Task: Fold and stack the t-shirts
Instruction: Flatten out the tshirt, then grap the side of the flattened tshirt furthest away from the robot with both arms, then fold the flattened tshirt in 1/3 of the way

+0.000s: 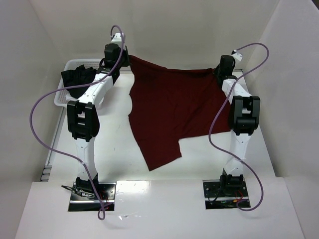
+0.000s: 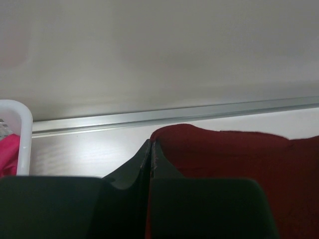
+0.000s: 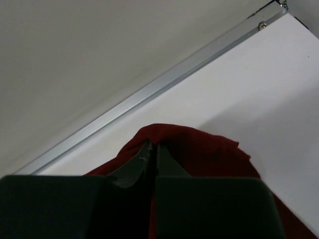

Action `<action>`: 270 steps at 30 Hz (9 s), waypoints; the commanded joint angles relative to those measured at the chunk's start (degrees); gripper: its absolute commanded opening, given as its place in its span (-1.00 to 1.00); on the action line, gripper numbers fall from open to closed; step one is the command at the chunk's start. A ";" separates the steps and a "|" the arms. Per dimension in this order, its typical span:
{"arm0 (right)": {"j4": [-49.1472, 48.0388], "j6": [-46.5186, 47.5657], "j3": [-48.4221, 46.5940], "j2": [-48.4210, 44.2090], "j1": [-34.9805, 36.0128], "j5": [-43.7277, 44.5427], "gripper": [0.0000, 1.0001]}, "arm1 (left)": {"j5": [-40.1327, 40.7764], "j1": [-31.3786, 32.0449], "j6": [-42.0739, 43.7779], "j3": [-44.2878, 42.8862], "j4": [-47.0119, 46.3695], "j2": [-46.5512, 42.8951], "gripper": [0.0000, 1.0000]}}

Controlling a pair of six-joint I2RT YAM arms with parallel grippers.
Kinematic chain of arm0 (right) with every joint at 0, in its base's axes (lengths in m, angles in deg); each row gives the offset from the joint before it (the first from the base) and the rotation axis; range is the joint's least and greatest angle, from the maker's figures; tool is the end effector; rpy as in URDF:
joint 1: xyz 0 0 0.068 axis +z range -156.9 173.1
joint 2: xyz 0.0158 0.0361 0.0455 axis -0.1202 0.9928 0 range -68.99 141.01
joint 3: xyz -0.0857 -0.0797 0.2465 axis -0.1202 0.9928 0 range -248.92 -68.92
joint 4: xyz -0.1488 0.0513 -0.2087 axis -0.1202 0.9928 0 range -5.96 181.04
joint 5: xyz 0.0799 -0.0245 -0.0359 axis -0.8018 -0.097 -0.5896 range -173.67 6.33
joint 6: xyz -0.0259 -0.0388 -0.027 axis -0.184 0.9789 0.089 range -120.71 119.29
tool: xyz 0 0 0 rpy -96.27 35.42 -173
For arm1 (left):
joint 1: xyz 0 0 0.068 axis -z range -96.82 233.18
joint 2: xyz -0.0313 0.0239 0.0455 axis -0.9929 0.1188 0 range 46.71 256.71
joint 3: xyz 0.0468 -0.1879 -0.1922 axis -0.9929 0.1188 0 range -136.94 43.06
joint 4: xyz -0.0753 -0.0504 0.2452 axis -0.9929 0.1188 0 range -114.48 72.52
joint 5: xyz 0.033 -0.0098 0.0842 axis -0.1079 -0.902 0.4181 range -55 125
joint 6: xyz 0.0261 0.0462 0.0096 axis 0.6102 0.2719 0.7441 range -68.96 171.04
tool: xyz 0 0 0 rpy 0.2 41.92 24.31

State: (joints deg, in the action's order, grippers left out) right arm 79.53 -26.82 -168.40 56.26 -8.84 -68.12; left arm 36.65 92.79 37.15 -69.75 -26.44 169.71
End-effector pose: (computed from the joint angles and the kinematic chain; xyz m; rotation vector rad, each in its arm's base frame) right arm 0.5195 -0.0271 0.2374 0.6390 1.8186 0.0186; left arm 0.5168 -0.0865 0.3349 -0.0856 1.7203 -0.2795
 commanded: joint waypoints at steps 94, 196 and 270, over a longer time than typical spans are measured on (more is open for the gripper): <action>18.66 -5.18 -22.95 7.73 -1.67 -8.78 -1.00 | -4.81 0.33 2.37 -0.04 2.92 0.05 -1.00; 18.84 -6.93 -1.76 6.15 -8.88 -9.83 -0.01 | -5.25 12.01 -16.87 17.72 2.48 1.36 -0.22; 23.49 -4.75 11.95 -10.20 -9.40 -4.75 0.52 | -3.67 7.27 -20.39 8.32 12.77 10.50 -0.88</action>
State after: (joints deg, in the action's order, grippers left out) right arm 104.18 -32.83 -153.03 47.41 -17.77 -76.34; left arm 32.24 100.54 15.40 -58.13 -13.78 178.91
